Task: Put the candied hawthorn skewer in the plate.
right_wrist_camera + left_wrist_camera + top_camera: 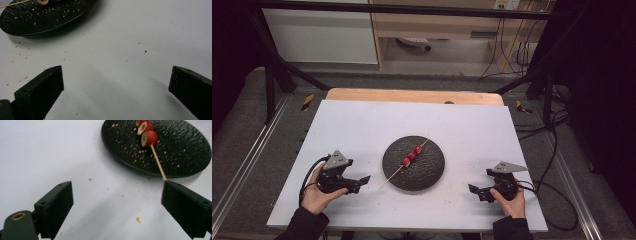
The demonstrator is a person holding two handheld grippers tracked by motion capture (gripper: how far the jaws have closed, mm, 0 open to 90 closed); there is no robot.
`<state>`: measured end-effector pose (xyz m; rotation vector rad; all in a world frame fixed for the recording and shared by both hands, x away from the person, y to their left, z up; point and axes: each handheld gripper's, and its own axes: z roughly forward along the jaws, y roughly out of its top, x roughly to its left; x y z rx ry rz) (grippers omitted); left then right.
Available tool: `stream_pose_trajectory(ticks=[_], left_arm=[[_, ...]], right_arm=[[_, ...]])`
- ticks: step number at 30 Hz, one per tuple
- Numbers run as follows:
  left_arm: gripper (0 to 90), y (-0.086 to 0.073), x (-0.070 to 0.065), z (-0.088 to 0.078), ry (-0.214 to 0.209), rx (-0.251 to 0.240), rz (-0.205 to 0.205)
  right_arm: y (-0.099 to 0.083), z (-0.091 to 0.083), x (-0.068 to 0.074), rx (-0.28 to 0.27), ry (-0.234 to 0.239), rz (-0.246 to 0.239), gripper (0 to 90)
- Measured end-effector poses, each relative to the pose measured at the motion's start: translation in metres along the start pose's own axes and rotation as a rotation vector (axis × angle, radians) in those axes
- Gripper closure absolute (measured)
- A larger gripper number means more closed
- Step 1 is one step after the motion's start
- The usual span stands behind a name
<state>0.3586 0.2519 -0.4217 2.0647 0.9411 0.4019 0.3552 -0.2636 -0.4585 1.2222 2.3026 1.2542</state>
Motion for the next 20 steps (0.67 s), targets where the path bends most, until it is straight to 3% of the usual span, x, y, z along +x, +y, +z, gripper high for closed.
stream_pose_trajectory(ticks=[11, 20], left_arm=[[10.4, -0.032, 0.015, -0.005, 0.031, 0.004, -0.03], [9.6, -0.038, 0.018, -0.005, 0.039, 0.036, -0.02]], right_arm=[[-0.001, 0.001, 0.001, 0.021, -0.005, -0.001, 0.5], [-0.001, 0.001, 0.001, 0.041, -0.008, -0.004, 0.5]])
